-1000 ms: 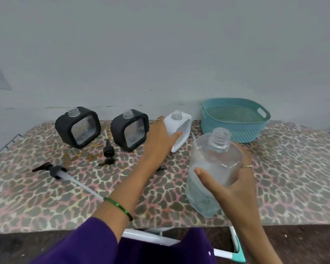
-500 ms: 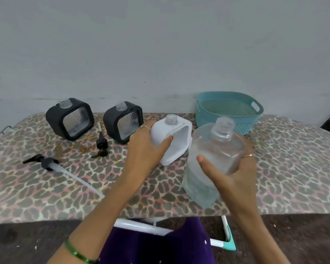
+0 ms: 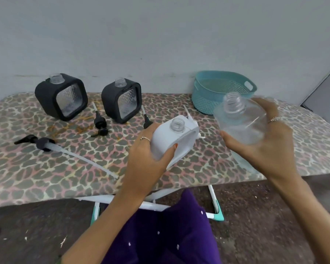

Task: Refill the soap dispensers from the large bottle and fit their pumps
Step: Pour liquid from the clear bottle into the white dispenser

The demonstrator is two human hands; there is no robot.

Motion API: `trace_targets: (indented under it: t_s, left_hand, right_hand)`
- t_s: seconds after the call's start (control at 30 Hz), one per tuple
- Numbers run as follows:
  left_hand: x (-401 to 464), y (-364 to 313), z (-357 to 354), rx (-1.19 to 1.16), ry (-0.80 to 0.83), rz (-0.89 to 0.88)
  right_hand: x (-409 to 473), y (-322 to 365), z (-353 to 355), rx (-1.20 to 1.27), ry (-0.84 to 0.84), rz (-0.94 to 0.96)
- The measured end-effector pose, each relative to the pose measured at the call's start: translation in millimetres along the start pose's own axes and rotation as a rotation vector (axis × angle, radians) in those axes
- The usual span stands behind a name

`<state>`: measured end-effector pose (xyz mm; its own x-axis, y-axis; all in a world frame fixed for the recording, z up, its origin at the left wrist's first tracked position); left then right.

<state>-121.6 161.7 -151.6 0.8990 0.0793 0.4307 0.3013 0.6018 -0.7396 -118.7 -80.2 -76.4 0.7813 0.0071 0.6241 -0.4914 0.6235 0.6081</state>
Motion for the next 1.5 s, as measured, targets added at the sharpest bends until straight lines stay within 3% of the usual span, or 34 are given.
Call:
trace_targets:
  t_s: [0.33, 0.6, 0.97, 1.5]
  left_hand:
    - [-11, 12, -13, -0.079, -0.052, -0.004]
    - [-13, 25, -20, -0.156, -0.045, 0.019]
    - [-13, 24, -19, -0.151, -0.05, 0.001]
    - [-13, 23, -19, -0.136, -0.063, -0.034]
  right_hand:
    - [1, 2, -22, -0.317, 0.182, 0.132]
    - [10, 13, -33, -0.474, 0.208, 0.266]
    - [18, 19, -38, -0.563, 0.249, 0.396]
    - [24, 22, -38, -0.637, 0.292, 0.426]
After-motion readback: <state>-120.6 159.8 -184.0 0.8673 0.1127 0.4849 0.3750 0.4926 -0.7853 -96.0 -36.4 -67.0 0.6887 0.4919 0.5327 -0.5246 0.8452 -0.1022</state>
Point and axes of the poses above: each hand's wrist, its own x-axis towards the middle knuckle, its own z-axis out of the back of the hand, y = z × x, the point moved 6 cm from there along x, towards the middle knuckle, and after that the axes turned 9 degrees about x, right-handed, at the moved point
